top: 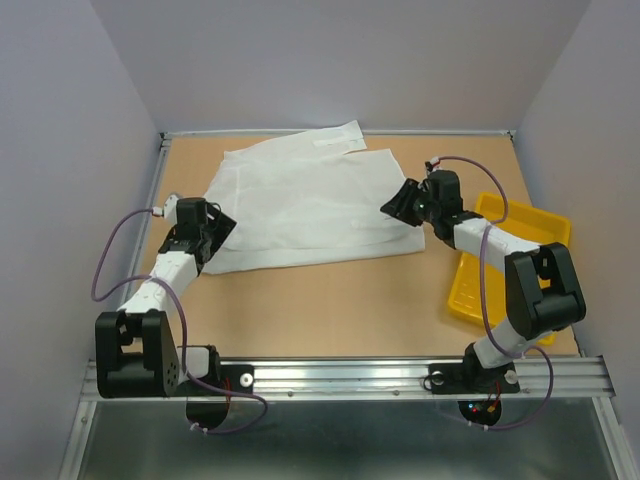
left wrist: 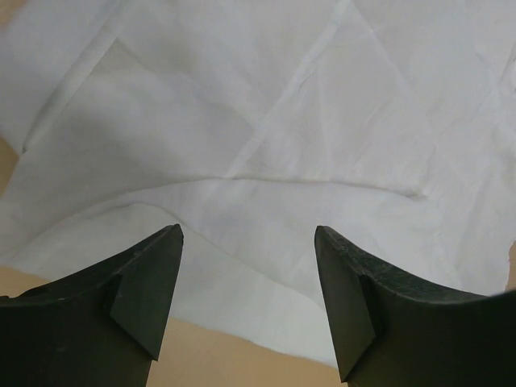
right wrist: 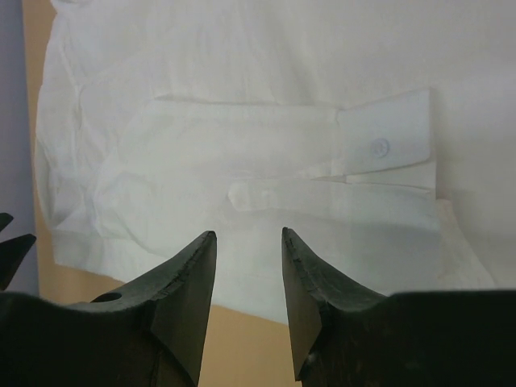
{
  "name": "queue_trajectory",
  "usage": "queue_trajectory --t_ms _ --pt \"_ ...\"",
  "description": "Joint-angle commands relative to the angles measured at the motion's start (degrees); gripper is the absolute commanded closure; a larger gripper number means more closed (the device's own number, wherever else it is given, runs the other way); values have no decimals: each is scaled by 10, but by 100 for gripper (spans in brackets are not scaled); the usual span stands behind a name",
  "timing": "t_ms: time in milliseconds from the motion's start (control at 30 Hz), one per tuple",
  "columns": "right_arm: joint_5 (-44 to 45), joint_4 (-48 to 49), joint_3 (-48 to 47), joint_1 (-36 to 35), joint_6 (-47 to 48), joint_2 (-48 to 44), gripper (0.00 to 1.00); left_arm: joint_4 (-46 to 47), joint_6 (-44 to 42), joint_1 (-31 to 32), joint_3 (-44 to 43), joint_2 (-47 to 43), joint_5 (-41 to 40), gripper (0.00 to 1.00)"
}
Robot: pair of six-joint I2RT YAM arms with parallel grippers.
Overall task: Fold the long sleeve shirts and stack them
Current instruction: Fold the shirt
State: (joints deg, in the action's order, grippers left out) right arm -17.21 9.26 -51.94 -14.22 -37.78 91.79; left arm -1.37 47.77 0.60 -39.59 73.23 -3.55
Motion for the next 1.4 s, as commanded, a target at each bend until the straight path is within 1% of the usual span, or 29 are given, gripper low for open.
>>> queue_trajectory --t_ms 0,33,133,200,267,400,433,500,533,600,700,900,1033,1133,1233,1267,1333,1367 --pt "38 -91 -48 -4 66 -21 56 -68 -13 -1 -22 -42 -21 21" --pt "52 -125 -61 -6 72 -22 56 -75 -16 -1 -20 -47 -20 21" --pt "81 -162 -71 -21 98 -12 57 -78 -23 -1 -7 -49 -21 21" --pt "96 -165 -64 -33 113 -8 58 -84 -35 -1 -5 -40 -15 21" --pt "132 -171 -60 -41 125 2 58 -88 -43 -1 -3 -26 -12 21" --pt "170 -193 -61 -58 151 18 58 -88 -57 -1 2 -5 -32 21" --pt "198 -200 -60 -63 155 19 58 -89 -60 -1 3 2 -37 21" --pt "219 -208 -58 -72 166 30 58 -89 -65 -1 5 22 -44 21" --pt "236 -215 -57 -75 168 35 58 -91 -65 -16 6 27 -46 21" --pt "247 -223 -48 -77 172 47 58 -90 -67 -17 11 41 -47 20" --pt "240 -248 -39 -78 170 50 58 -103 -72 -23 12 56 -30 20" --pt "246 -317 12 -80 151 12 57 -130 -80 -30 22 58 -3 19" --pt "241 -374 46 -80 132 -26 57 -145 -80 -37 41 39 13 18" --pt "217 -410 67 -80 119 -63 57 -160 -79 -49 62 10 15 18" --pt "205 -452 73 -80 105 -105 57 -188 -69 -53 68 -34 21 18" --pt "205 -462 72 -81 104 -114 57 -195 -59 -53 64 -61 31 18" --pt "204 -473 62 -81 104 -144 57 -209 -51 -53 61 -91 33 17" --pt "200 -473 55 -80 104 -153 57 -210 -46 -53 58 -104 50 17"
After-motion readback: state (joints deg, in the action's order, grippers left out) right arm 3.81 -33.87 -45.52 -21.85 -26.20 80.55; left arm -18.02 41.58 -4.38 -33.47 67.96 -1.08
